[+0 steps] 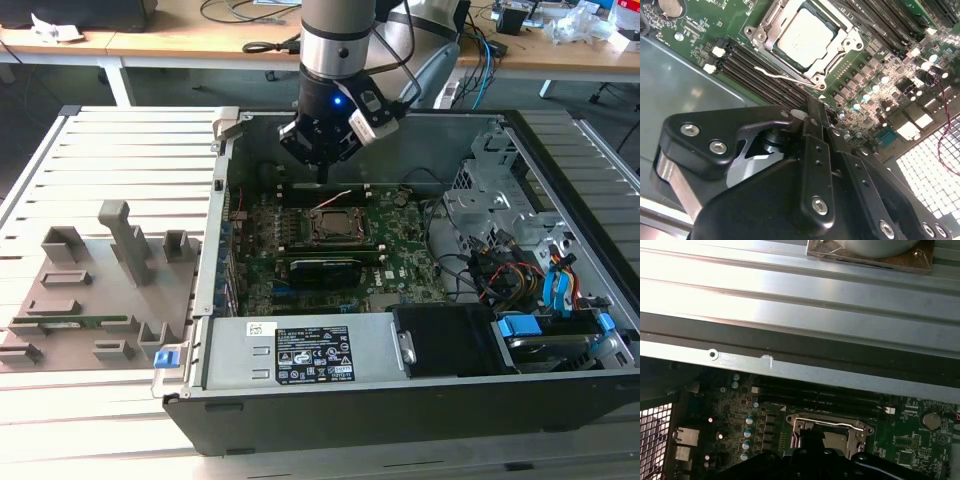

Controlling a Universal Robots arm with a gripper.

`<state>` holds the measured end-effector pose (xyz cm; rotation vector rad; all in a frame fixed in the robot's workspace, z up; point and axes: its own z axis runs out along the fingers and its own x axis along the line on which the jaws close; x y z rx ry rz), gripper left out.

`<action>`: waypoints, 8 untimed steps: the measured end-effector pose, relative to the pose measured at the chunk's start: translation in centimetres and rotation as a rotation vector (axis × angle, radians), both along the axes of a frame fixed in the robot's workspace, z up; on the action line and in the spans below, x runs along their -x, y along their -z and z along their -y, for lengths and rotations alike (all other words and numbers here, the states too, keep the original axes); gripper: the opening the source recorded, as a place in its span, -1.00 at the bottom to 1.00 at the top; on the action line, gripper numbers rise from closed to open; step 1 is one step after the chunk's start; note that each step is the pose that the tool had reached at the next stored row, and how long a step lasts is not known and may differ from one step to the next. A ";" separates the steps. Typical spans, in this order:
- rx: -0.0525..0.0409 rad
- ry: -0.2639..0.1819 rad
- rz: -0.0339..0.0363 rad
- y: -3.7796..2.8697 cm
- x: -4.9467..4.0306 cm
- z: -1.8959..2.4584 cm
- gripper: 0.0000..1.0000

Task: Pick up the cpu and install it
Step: 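Install the first cpu locking lever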

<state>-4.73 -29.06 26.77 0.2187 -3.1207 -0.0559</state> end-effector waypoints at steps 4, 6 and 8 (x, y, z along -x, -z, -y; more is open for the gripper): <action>-0.0002 0.000 0.0001 0.01 -0.03 -0.01 -0.79; -0.0003 0.000 0.0002 0.11 -0.03 -0.01 -0.79; -0.0002 0.000 0.0001 0.59 -0.03 -0.01 -0.79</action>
